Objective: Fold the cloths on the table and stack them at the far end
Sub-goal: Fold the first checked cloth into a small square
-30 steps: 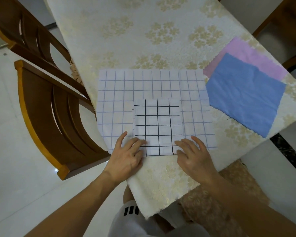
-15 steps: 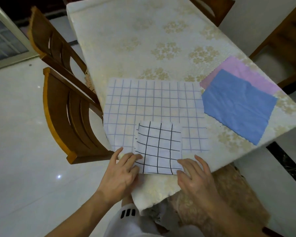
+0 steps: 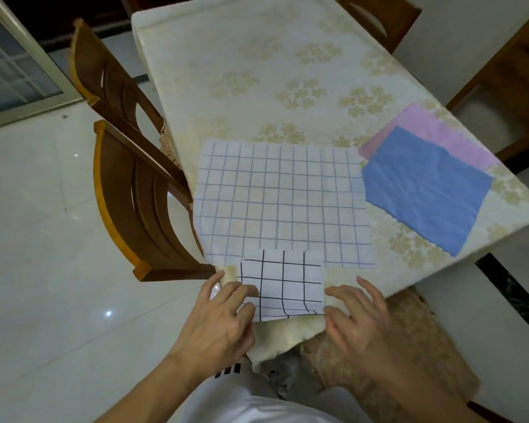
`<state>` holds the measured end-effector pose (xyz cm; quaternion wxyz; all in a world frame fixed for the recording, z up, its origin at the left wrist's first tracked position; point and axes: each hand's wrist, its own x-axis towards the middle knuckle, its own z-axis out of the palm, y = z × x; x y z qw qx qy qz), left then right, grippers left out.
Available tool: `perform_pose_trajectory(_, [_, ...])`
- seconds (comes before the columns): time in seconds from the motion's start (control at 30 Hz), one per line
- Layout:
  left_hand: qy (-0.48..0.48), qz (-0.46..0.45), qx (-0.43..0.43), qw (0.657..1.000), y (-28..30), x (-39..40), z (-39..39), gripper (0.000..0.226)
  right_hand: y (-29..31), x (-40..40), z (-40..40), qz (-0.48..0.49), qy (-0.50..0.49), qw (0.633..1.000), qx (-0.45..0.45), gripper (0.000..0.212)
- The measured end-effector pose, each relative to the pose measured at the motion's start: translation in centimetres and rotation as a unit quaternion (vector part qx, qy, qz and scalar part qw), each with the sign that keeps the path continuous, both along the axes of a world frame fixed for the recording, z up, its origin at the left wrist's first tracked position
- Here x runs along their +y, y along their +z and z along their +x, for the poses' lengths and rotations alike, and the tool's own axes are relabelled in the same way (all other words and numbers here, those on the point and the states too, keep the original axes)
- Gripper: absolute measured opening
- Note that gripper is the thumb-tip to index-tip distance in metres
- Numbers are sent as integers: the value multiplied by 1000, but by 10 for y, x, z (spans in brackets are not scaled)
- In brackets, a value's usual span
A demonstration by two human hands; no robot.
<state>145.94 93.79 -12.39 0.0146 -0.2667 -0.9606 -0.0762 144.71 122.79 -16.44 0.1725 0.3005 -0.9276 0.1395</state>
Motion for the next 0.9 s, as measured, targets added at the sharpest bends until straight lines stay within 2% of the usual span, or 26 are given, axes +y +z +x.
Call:
perform_pose_trajectory(0.3, [45,15,-27,999,-8,-7,-62,14,-2,-13,-52,2,-74,995,-69,6])
perform_pose_trajectory(0.53, [137,-30,-156,978,-39,-3,-123,25,-30,-29,-108,55,-117,978,-162,8])
perform_pose_trajectory(0.63, [155,-69,-181,969,-51,-1,-139,31,-42,-34,-124,81,-127,970,-191,8])
perform_pose_trajectory(0.9, [157,-101,-187,965,-66,-1,-142,31,-53,-41,-133,78,-159,963,-205,11])
